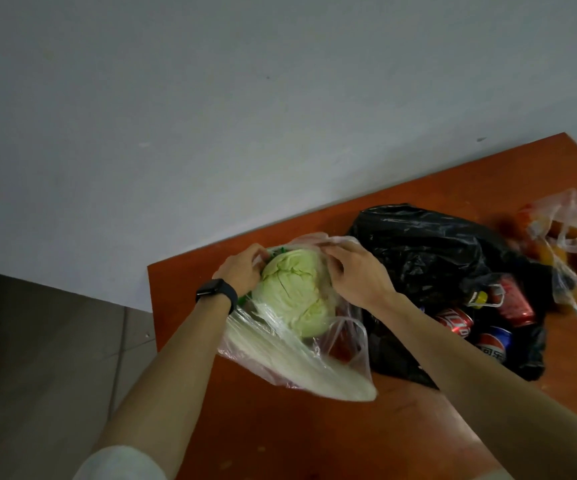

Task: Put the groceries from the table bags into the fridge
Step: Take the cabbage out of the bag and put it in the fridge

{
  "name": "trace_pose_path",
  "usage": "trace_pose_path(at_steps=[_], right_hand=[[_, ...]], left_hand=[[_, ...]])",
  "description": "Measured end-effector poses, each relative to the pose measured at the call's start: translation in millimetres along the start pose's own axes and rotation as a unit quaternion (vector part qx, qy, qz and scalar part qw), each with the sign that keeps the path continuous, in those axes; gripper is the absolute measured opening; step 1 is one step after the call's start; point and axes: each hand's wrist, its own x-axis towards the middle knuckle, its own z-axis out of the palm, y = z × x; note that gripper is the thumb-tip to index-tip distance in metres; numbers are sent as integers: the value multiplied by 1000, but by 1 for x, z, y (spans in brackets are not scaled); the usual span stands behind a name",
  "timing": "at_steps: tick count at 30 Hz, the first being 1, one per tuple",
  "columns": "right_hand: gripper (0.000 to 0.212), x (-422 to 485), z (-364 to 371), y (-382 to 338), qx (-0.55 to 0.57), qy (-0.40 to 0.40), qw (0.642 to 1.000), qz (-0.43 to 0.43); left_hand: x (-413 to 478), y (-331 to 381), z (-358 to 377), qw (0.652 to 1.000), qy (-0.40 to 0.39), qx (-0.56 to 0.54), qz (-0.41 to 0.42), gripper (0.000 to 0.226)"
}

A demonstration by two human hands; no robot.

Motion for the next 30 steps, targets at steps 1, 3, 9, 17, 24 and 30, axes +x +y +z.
trace_pose_path(at_steps=[1, 3, 9, 17, 24, 30], right_hand=[[34, -2, 0, -6, 17, 16, 1000, -14], [35, -7, 1, -19, 2, 5, 1000, -25], [45, -18, 2, -54, -89, 42, 995, 30], [84, 3, 23, -80, -219, -107, 970, -9], [83, -45, 8, -35, -187, -47, 978, -73], [82, -119, 7, 15, -135, 8, 984, -120]], left_hand=[[-2, 2, 0, 1000, -11, -4, 11, 15], [-8, 6, -1, 998, -55, 1, 26, 33], [-22, -3, -7, 982, -173, 45, 57, 84], [-42, -23, 16, 985, -144, 79, 45, 117], [-51, -33, 28, 979, -116, 164, 42, 106], [-49, 12, 38, 959, -99, 261, 48, 87]])
